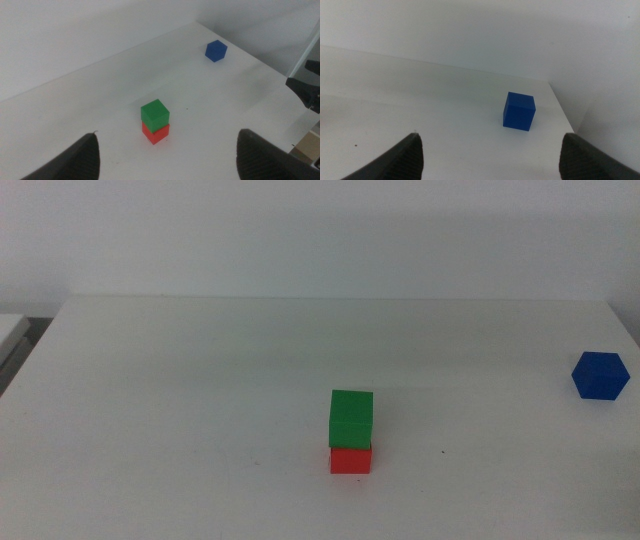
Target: Stack red cubes first, then green, then blue cubes in a specific spot.
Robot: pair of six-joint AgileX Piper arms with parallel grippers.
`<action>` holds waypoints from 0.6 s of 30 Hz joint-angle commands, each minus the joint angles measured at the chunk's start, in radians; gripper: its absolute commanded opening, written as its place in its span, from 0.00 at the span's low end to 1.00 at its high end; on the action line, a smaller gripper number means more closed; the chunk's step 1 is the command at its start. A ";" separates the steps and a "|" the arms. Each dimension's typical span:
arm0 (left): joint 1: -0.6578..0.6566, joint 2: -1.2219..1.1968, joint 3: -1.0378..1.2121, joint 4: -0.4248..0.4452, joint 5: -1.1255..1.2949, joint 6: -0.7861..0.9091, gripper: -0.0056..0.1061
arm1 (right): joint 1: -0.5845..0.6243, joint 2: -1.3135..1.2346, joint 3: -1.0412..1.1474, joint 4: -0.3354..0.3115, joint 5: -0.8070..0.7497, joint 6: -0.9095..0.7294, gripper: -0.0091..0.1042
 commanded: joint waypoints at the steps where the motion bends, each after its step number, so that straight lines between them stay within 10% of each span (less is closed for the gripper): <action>1: 0.002 0.006 0.003 -0.012 -0.005 -0.018 0.89 | 0.001 -0.005 0.004 -0.005 -0.009 -0.004 0.88; 9: 0.002 0.006 0.003 -0.010 -0.005 -0.018 0.89 | 0.001 -0.005 0.004 -0.157 -0.009 -0.138 0.88; 18: 0.002 0.006 0.003 -0.010 -0.005 -0.018 0.89 | 0.001 -0.005 0.004 -0.165 -0.009 -0.127 0.88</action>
